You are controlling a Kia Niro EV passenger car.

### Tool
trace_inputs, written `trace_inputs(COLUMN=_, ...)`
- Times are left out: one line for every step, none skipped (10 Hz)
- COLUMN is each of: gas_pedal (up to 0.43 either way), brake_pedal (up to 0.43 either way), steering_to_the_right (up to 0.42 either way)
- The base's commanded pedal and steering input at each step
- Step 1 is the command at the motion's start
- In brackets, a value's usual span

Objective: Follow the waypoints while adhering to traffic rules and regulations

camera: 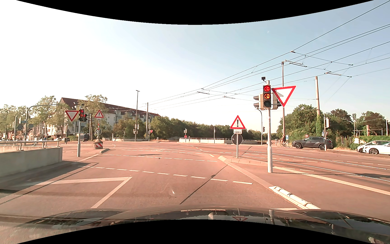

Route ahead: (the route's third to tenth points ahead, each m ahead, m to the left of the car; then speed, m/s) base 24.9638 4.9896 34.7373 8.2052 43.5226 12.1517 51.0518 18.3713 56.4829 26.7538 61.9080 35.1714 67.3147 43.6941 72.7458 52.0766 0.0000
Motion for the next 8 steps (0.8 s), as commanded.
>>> trace_inputs(gas_pedal=0.000, brake_pedal=0.000, steering_to_the_right=-0.078)
trace_inputs(gas_pedal=0.000, brake_pedal=0.000, steering_to_the_right=-0.078)
trace_inputs(gas_pedal=0.000, brake_pedal=0.000, steering_to_the_right=-0.078)
trace_inputs(gas_pedal=0.118, brake_pedal=0.000, steering_to_the_right=-0.078)
trace_inputs(gas_pedal=0.220, brake_pedal=0.000, steering_to_the_right=-0.078)
trace_inputs(gas_pedal=0.228, brake_pedal=0.000, steering_to_the_right=-0.078)
trace_inputs(gas_pedal=0.248, brake_pedal=0.000, steering_to_the_right=-0.077)
trace_inputs(gas_pedal=0.268, brake_pedal=0.000, steering_to_the_right=-0.077)
